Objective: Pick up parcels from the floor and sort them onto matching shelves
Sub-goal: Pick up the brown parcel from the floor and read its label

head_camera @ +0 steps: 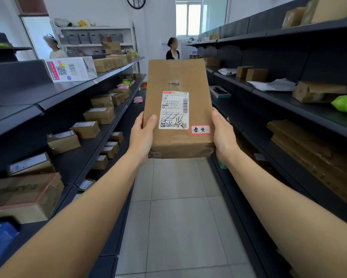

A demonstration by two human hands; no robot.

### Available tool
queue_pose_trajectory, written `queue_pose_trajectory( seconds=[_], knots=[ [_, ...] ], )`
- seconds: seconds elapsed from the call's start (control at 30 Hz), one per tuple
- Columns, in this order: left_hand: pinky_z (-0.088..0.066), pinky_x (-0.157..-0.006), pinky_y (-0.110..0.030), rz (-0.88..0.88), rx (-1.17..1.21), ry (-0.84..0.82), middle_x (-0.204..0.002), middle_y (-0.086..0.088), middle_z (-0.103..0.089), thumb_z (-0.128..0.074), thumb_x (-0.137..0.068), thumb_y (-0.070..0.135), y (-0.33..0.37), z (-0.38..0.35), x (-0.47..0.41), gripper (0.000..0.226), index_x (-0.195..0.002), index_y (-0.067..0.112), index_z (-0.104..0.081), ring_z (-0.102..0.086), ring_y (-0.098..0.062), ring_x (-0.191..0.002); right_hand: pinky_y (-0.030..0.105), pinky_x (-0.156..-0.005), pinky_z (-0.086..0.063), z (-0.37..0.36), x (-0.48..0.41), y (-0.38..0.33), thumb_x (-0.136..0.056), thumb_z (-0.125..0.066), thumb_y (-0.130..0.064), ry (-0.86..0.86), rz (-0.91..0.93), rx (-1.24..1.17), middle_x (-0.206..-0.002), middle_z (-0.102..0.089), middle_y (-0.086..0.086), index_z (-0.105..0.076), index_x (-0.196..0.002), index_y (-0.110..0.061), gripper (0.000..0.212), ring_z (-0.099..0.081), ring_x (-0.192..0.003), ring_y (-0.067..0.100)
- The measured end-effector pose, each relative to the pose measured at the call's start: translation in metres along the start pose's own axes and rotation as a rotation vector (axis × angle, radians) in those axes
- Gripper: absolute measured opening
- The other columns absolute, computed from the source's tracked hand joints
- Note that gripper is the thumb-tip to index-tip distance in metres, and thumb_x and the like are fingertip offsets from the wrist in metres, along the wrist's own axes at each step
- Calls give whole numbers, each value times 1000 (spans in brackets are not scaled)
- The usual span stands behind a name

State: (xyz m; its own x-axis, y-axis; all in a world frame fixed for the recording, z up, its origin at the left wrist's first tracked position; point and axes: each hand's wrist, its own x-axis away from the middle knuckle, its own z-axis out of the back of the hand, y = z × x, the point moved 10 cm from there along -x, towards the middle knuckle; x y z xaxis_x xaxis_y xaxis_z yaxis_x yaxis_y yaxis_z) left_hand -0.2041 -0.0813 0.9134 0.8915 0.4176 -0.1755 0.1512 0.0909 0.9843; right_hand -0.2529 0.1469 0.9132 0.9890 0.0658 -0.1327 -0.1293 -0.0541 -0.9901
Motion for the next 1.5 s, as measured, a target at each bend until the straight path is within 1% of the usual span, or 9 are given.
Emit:
queue_pose_trajectory(
  seconds=[0.07,0.17,0.43,0.6,0.77,0.93,1.1,1.33,1.5],
  knots=[
    [-49,-98,-41,-70,3,13,-128,6,-60,-49,-94,47,8,3,-5,51,-141,28,-43,-58,-15,-114,45,-102,-51,-2,-4,-4,-98,-38,-54,19,34,-3,-127,-65,-6,-45,-144,-36,49,-64,-113,15],
    [-48,-96,-35,-150,16,29,-126,6,-61,-47,-98,39,20,7,-12,41,-137,26,-48,-58,-14,-115,43,-102,-49,-8,-7,-11,-100,-41,-50,16,74,-19,-130,-61,-10,-37,-150,-36,52,-61,-115,13],
    [-48,-99,-39,-187,18,35,-126,7,-58,-47,-97,44,24,20,-43,50,-144,28,-40,-56,-12,-115,49,-106,-46,-25,-31,-17,-92,-45,-56,77,139,-82,-136,-60,-7,-44,-146,-35,57,-60,-120,16],
    [-49,-87,-30,-216,22,17,-120,11,-58,-45,-98,43,22,27,-68,50,-145,28,-37,-57,-7,-108,46,-103,-50,-37,-48,-9,-94,-44,-55,123,154,-119,-129,-65,-7,-50,-141,-34,52,-63,-116,14],
    [-50,-96,-37,-221,10,-11,-115,15,-59,-45,-99,40,11,19,-104,43,-140,29,-41,-57,-9,-111,45,-102,-50,-43,-77,-1,-93,-45,-58,160,158,-87,-128,-66,-8,-53,-138,-34,52,-64,-115,12],
    [-48,-101,-42,-233,-19,-29,-130,6,-57,-46,-98,42,-3,-8,-153,48,-144,28,-37,-56,-12,-117,44,-103,-50,-34,-128,8,-92,-45,-57,176,199,-84,-133,-64,-6,-51,-141,-31,56,-62,-118,12],
    [-47,-102,-39,-226,-15,-1,-129,8,-56,-47,-98,40,-22,-42,-207,48,-143,26,-39,-55,-10,-117,44,-105,-49,-23,-195,24,-87,-46,-59,165,195,-90,-137,-61,-4,-48,-144,-29,64,-60,-122,13],
    [-47,-94,-27,-230,6,24,-126,10,-56,-49,-99,35,-28,-86,-285,46,-143,24,-40,-56,-5,-114,45,-104,-49,-12,-294,33,-90,-46,-54,142,181,-105,-137,-61,-3,-47,-144,-27,61,-61,-121,14],
    [-48,-97,-32,-207,9,26,-135,4,-56,-48,-98,38,-48,-99,-344,50,-145,24,-37,-56,-10,-118,44,-104,-50,-21,-350,42,-86,-48,-55,134,179,-104,-136,-61,-3,-47,-145,-27,65,-62,-120,14]
  ],
)
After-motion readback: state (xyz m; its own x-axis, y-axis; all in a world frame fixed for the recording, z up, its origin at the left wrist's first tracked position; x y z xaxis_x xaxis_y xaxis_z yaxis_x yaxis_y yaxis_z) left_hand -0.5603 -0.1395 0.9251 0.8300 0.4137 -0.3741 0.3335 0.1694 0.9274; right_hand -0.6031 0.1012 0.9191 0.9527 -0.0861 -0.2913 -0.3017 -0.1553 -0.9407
